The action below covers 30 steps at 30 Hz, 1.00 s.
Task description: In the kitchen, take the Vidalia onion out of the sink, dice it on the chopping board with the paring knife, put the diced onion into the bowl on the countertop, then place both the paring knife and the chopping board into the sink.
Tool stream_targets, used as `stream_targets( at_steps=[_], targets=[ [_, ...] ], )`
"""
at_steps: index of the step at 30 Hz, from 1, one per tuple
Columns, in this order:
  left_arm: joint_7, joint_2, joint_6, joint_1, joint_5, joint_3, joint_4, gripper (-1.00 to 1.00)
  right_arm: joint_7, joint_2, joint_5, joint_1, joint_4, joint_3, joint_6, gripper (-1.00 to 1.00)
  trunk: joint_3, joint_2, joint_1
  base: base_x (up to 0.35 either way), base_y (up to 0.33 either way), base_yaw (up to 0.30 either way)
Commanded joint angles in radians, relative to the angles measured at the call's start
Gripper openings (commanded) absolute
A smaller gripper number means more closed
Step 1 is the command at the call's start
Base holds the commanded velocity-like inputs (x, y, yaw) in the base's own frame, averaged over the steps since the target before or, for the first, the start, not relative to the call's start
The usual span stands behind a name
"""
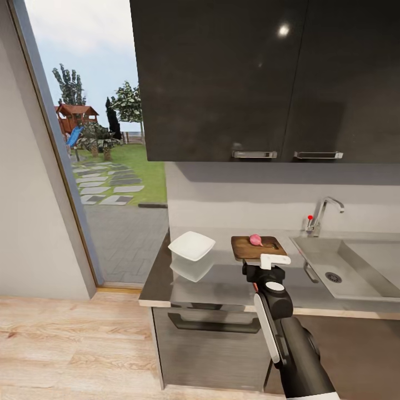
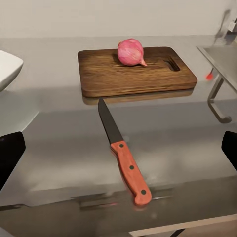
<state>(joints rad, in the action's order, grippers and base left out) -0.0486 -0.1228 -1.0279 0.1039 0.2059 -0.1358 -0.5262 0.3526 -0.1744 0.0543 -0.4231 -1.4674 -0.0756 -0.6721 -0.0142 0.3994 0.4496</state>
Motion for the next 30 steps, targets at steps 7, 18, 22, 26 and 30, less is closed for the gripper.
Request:
stream_targets(
  at_steps=[7,18,22,26,30],
  targets=[
    [-0.005,-0.002,-0.001,0.000,0.007,-0.008,-0.001,1.00,0.002,0.000,0.006,0.000,-0.001,-0.001,-0.008,1.00,0.000,0.001,0.000,0.000,0.000,0.000],
    [-0.005,-0.002,-0.001,0.000,0.007,-0.008,-0.001,1.00,0.002,0.000,0.006,0.000,-0.001,-0.001,-0.008,1.00,0.000,0.001,0.000,0.000,0.000,0.000],
    [-0.005,-0.002,-0.001,0.000,0.007,-0.008,-0.001,1.00,0.002,0.000,0.006,0.000,-0.001,-0.001,-0.008,1.00,0.000,0.001,0.000,0.000,0.000,0.000],
    [-0.005,-0.002,-0.001,0.000,0.007,-0.008,-0.001,1.00,0.002,0.000,0.006,0.000,-0.001,-0.001,-0.008,1.00,0.000,0.001,0.000,0.000,0.000,0.000],
    [-0.005,-0.002,-0.001,0.000,0.007,-0.008,-0.001,1.00,0.002,0.000,0.006,0.000,-0.001,-0.001,-0.008,1.00,0.000,0.001,0.000,0.000,0.000,0.000]
  ],
)
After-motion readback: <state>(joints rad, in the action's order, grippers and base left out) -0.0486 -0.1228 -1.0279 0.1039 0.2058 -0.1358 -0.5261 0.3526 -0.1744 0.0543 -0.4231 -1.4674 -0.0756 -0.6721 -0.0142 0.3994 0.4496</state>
